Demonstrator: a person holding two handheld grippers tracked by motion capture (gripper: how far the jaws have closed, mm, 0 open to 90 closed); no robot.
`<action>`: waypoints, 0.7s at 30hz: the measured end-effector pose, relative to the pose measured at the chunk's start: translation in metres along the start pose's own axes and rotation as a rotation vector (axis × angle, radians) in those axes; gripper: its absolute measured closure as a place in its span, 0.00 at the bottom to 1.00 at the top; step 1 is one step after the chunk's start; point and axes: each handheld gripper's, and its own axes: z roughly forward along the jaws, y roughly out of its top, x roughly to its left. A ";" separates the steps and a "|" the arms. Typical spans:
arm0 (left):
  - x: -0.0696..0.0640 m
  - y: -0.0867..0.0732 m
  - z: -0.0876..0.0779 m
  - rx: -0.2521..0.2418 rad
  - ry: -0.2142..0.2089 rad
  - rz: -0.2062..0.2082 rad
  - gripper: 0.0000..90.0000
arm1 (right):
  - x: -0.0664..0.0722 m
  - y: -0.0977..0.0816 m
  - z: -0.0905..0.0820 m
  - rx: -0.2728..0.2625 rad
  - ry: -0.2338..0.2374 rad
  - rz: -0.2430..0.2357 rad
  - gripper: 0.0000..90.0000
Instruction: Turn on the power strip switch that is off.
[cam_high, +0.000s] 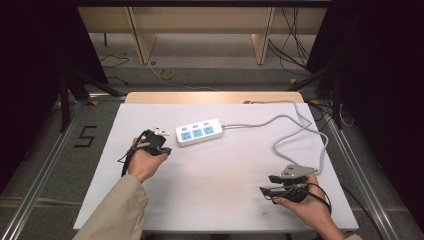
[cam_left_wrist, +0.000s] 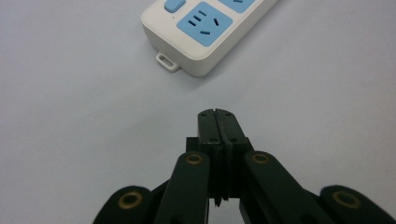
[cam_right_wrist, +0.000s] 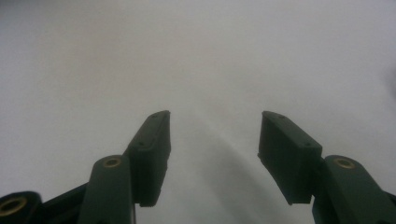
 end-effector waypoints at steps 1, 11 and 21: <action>0.000 0.001 0.000 0.000 0.000 -0.002 1.00 | 0.000 0.000 0.000 -0.001 0.001 -0.001 0.49; 0.003 0.012 0.003 0.000 0.009 -0.001 1.00 | -0.001 0.000 0.000 0.000 -0.001 -0.003 0.48; 0.007 0.021 0.006 0.005 0.023 0.010 1.00 | -0.001 0.000 0.000 -0.001 -0.002 -0.004 0.48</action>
